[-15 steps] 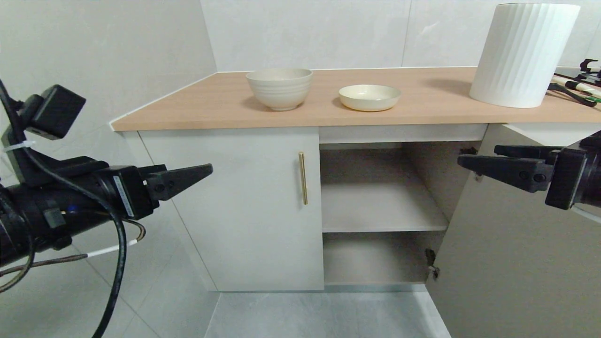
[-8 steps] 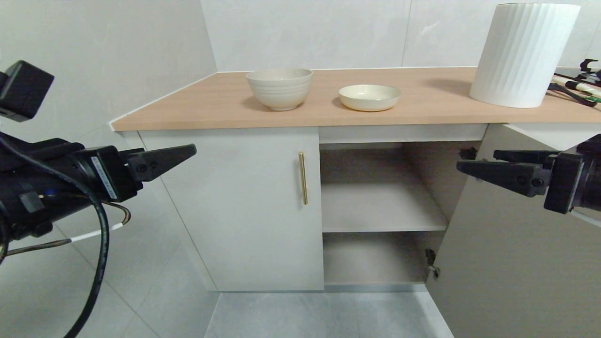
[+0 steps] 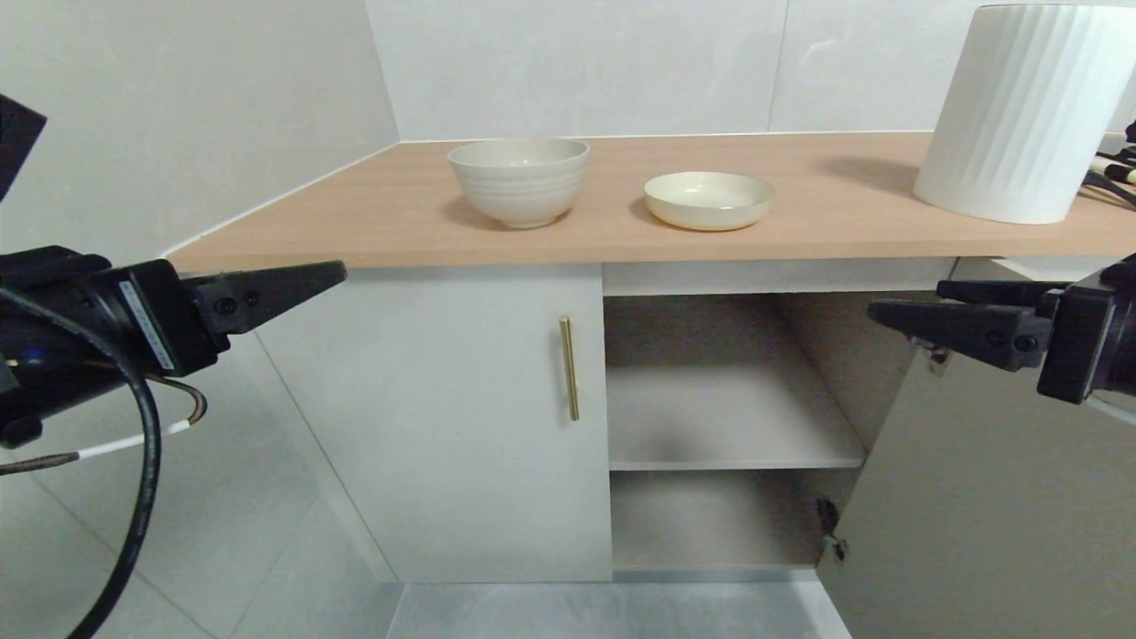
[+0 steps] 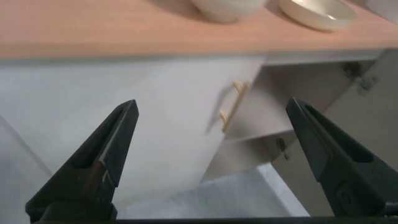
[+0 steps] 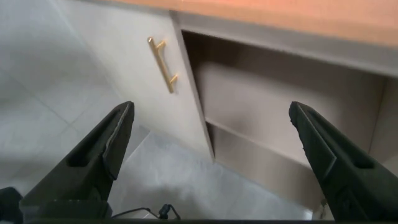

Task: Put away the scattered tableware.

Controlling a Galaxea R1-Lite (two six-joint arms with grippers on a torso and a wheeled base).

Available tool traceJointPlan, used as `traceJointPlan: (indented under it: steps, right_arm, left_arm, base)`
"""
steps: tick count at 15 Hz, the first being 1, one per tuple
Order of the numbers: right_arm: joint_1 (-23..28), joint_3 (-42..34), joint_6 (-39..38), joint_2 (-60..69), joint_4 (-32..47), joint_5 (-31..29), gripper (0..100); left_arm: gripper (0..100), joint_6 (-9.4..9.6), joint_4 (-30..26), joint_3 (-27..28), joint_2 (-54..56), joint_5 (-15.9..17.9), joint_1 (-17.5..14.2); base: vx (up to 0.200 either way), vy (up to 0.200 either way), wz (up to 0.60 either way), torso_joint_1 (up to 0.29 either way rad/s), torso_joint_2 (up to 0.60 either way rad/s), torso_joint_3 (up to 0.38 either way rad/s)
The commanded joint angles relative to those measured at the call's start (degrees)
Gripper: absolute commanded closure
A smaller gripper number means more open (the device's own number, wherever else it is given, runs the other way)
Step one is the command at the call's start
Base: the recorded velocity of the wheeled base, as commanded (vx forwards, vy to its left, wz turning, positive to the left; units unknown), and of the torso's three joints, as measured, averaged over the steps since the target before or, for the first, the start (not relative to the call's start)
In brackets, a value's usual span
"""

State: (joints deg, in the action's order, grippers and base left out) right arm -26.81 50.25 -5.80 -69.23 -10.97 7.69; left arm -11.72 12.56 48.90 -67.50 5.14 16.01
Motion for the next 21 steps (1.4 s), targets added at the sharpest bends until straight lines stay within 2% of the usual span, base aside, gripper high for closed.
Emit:
traceJointPlan:
  steps: [1, 5, 10, 14, 16, 21]
  right_arm:
    - [0.00, -1.21, -0.09, 1.20, -0.37, 0.39, 0]
    - [0.00, -3.49, 0.27, 2.70, -3.88, 0.39, 0]
    - [0.00, -3.58, 0.53, 1.73, -3.88, 0.31, 0]
    - [0.00, -3.58, 0.53, 1.38, -3.97, 0.31, 0]
    - [0.00, -3.58, 0.53, 0.68, -3.97, 0.31, 0]
    - [0.00, -3.76, 0.62, 0.24, -4.06, 0.39, 0]
  left_arm:
    - [0, -0.06, 0.28, 0.23, 0.61, -0.05, -0.01]
    - [0, -0.06, 0.19, 0.59, 1.67, 0.13, -0.01]
    - [0, -0.06, 0.01, 0.50, 0.88, 0.22, -0.01]
    - [0, -0.06, -0.08, 0.32, 0.18, 0.48, 0.08]
    - [0, -0.06, -0.16, 0.23, 0.18, 2.15, 0.25]
    - [0, -0.15, -0.16, 0.23, -0.88, 2.24, 0.25]
  base:
    - [0.000, 0.000, 0.00, 0.000, 0.00, 0.000]
    - [0.000, 0.000, 0.00, 0.000, 0.00, 0.000]
    - [0.000, 0.000, 0.00, 0.005, -0.02, -0.013]
    - [0.000, 0.000, 0.00, 0.079, -0.24, -0.273]
    - [0.000, 0.000, 0.00, 0.144, -0.56, -0.322]
    - [0.000, 0.000, 0.00, 0.150, -0.49, -0.301]
